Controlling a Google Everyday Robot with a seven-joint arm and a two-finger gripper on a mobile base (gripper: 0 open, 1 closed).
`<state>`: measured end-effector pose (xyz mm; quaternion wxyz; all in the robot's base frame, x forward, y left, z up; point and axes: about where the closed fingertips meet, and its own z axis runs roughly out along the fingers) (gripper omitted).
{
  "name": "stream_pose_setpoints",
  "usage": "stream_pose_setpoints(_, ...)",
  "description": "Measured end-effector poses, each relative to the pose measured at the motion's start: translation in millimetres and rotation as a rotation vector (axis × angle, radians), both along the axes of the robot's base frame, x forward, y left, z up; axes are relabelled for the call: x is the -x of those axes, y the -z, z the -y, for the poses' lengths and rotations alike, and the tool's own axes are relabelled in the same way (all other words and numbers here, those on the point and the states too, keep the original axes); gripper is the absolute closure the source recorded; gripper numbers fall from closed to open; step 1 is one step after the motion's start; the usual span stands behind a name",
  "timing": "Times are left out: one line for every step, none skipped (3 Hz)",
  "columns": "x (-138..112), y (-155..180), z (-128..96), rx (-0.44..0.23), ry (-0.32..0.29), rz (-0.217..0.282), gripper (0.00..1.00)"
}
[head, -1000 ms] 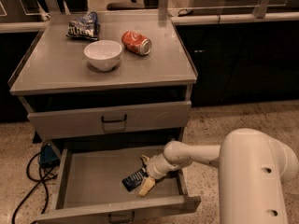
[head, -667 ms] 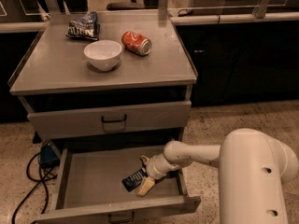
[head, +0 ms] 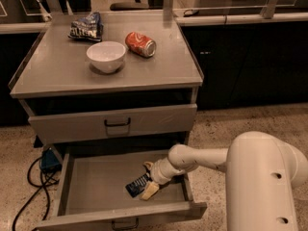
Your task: Pick rxbar blueberry from middle drawer and place on counter
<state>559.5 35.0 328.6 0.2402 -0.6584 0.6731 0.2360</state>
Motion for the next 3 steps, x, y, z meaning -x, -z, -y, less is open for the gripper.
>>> stream_pose_setpoints(0.0,-8.0,-0.1,0.0,0.0,0.0,1.0)
stream_pose_setpoints(0.0,-13.8,-0.4,0.0,0.0,0.0,1.0)
stream_pose_setpoints(-2.3,-49.0,-25.7,0.045,-0.029,0.092,1.0)
